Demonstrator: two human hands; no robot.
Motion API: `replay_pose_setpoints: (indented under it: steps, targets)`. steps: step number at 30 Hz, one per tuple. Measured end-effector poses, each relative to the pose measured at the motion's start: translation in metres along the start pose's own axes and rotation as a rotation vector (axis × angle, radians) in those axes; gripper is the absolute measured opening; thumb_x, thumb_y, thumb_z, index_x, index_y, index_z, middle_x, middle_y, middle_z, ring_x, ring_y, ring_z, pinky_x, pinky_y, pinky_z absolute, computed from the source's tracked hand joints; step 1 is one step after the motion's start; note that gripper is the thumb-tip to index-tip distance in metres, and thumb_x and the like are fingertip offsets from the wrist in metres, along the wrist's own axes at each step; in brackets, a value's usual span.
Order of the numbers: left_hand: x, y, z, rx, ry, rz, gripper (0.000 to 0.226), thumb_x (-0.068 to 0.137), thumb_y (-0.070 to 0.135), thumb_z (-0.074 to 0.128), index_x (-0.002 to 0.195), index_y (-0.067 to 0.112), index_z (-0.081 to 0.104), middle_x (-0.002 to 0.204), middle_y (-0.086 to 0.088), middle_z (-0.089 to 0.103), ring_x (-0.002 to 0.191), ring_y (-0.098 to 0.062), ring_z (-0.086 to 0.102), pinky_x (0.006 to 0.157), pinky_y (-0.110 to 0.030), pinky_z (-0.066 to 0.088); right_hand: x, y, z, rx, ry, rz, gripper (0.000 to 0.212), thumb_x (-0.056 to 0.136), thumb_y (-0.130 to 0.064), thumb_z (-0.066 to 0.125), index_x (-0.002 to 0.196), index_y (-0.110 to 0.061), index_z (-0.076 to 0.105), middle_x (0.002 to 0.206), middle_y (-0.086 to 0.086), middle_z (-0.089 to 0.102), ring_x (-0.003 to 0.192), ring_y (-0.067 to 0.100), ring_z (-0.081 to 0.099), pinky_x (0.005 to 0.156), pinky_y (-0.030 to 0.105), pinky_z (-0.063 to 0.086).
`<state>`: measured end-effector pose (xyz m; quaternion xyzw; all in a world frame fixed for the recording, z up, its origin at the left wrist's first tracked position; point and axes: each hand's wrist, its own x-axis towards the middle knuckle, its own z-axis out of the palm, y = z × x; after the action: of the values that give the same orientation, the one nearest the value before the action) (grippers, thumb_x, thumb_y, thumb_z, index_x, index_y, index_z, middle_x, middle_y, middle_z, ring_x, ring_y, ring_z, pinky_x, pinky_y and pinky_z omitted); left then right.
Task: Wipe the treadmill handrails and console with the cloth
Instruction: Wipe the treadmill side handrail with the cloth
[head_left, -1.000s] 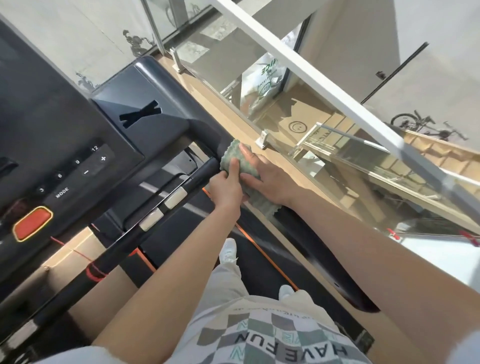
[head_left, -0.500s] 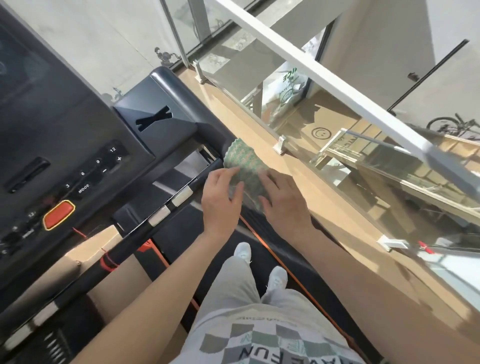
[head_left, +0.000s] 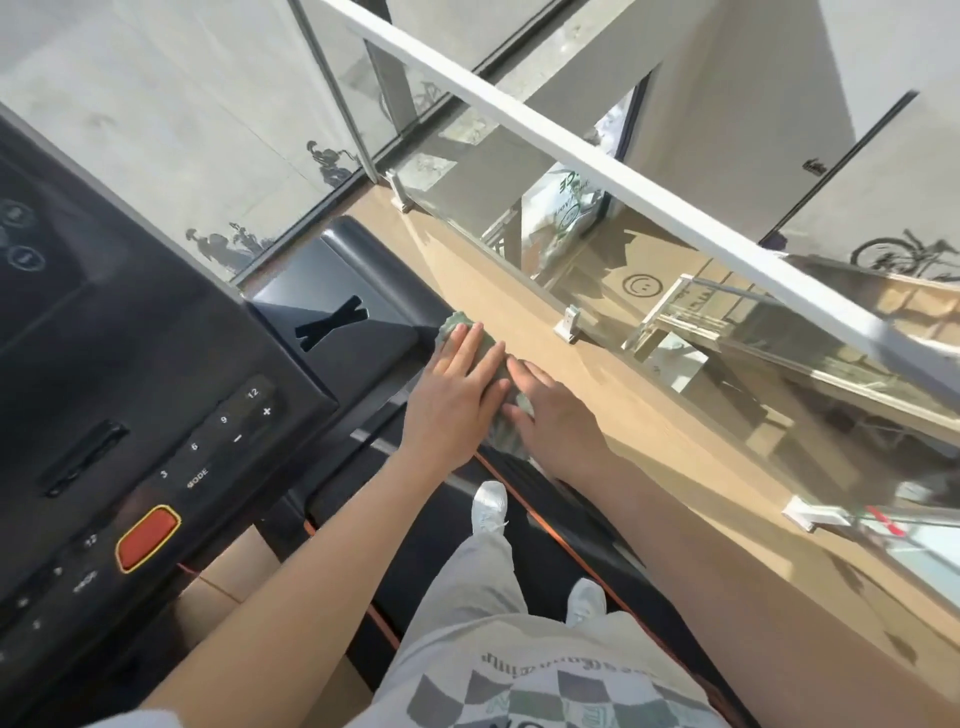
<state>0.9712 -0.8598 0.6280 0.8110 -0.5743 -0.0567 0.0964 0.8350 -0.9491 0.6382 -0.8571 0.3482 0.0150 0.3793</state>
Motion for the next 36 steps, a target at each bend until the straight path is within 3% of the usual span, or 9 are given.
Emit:
replay_pose_setpoints:
  steps: [4,7,11,19,21,23,25,32,36]
  targets:
    - [0.017,-0.041,-0.008,-0.013,0.099,-0.012,0.045,0.108,0.038,0.043,0.144,0.014,0.057,0.154,-0.016,0.047,0.148,-0.032,0.038,0.123,-0.045,0.029,0.042,-0.028,0.004,0.082,0.009,-0.035,0.063,0.097,-0.02,0.057,0.156,-0.018,0.035,0.159,0.001,0.039,0.14,0.025,0.043,0.114,0.034,0.036]
    - [0.029,-0.066,-0.017,0.01,0.06,-0.06,0.047,0.11,0.04,0.038,0.148,0.017,0.052,0.159,-0.013,0.04,0.151,-0.031,0.032,0.122,-0.047,0.031,0.069,-0.047,0.008,0.069,-0.004,-0.04,0.063,0.098,-0.022,0.055,0.157,-0.021,0.031,0.16,0.0,0.036,0.14,0.027,0.042,0.113,0.04,0.037]
    - [0.047,-0.09,-0.031,0.076,-0.079,-0.152,0.055,0.109,0.047,0.023,0.159,0.025,0.032,0.168,-0.008,0.022,0.156,-0.028,0.016,0.128,-0.043,0.016,0.101,-0.069,0.011,-0.034,-0.066,-0.019,0.064,0.103,-0.031,0.05,0.159,-0.03,0.019,0.166,-0.005,0.023,0.144,0.026,0.037,0.113,0.041,0.037]
    - [0.067,-0.145,-0.051,0.107,-0.105,-0.217,0.061,0.108,0.049,0.026,0.163,0.026,0.014,0.17,-0.009,0.009,0.158,-0.027,0.007,0.128,-0.04,0.011,0.15,-0.095,0.017,-0.168,-0.148,-0.153,0.07,0.107,-0.032,0.042,0.159,-0.037,-0.004,0.168,-0.011,-0.009,0.151,0.027,0.023,0.114,0.047,0.037]
    - [0.065,-0.157,-0.054,0.142,-0.126,-0.245,0.062,0.108,0.049,0.023,0.163,0.025,0.007,0.17,-0.012,0.006,0.158,-0.028,0.004,0.128,-0.041,0.01,0.162,-0.104,0.021,-0.238,-0.186,-0.162,0.076,0.107,-0.026,0.041,0.156,-0.044,-0.015,0.164,-0.016,-0.023,0.155,0.027,0.005,0.121,0.052,0.025]
    - [0.06,-0.166,-0.056,0.228,-0.165,-0.275,0.064,0.108,0.05,0.016,0.163,0.023,0.0,0.17,-0.015,0.004,0.157,-0.031,0.003,0.128,-0.043,0.01,0.174,-0.113,0.025,-0.347,-0.217,-0.189,0.068,0.108,-0.03,0.029,0.155,-0.041,-0.019,0.162,-0.014,-0.031,0.153,0.023,-0.018,0.125,0.052,0.001]
    - [0.051,-0.17,-0.058,0.279,-0.208,-0.331,0.065,0.107,0.051,0.012,0.163,0.021,-0.003,0.169,-0.017,0.001,0.157,-0.033,0.002,0.128,-0.044,0.009,0.181,-0.123,0.031,-0.492,-0.202,-0.249,0.064,0.107,-0.035,0.022,0.155,-0.037,-0.02,0.16,-0.01,-0.036,0.15,0.024,-0.029,0.123,0.052,-0.01]
    - [0.009,-0.171,-0.058,0.378,-0.176,-0.345,0.064,0.108,0.046,0.02,0.161,0.01,0.02,0.163,-0.027,0.025,0.151,-0.04,0.025,0.125,-0.05,0.016,0.167,-0.133,0.05,-0.694,-0.125,-0.413,0.061,0.105,-0.05,0.012,0.16,-0.03,-0.004,0.168,-0.001,-0.013,0.152,0.025,-0.022,0.12,0.049,-0.019]
    - [-0.013,-0.158,-0.059,0.401,-0.185,-0.362,0.066,0.107,0.05,0.014,0.162,0.014,0.012,0.167,-0.021,0.017,0.155,-0.036,0.015,0.125,-0.054,0.009,0.143,-0.128,0.053,-0.618,-0.181,-0.441,0.06,0.106,-0.049,0.01,0.16,-0.03,-0.007,0.168,0.001,-0.013,0.152,0.021,-0.023,0.115,0.04,-0.03]
